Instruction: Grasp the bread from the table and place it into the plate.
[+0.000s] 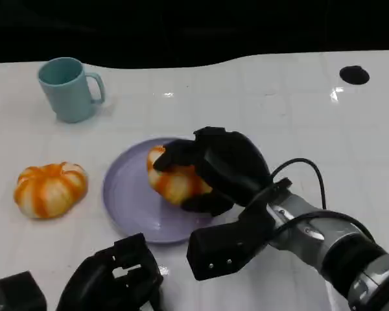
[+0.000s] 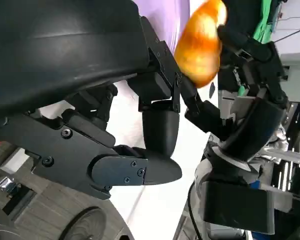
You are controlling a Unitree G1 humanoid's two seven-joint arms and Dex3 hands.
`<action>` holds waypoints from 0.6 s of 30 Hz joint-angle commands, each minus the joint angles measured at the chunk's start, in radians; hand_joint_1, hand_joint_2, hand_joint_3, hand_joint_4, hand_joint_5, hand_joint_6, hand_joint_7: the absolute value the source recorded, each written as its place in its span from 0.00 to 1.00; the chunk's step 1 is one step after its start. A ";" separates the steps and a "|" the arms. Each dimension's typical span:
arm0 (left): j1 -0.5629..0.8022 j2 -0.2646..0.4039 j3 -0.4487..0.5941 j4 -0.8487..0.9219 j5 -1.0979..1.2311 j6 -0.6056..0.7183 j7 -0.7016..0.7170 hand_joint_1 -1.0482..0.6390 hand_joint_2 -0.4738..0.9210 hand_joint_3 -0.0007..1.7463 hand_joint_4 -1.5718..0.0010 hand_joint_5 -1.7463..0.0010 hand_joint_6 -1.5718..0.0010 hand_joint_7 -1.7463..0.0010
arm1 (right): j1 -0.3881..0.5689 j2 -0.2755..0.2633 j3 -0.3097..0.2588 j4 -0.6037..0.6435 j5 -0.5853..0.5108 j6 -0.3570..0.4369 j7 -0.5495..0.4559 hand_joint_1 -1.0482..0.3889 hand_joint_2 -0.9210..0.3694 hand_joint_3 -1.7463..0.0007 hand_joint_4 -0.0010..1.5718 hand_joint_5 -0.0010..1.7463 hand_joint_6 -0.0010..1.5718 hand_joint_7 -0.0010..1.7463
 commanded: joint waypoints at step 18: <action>0.001 0.005 0.002 0.006 0.003 -0.012 0.007 0.26 0.91 0.26 0.50 0.00 0.53 0.16 | 0.180 -0.143 -0.062 -0.354 0.094 0.036 0.268 0.39 0.00 0.97 0.20 0.25 0.34 0.00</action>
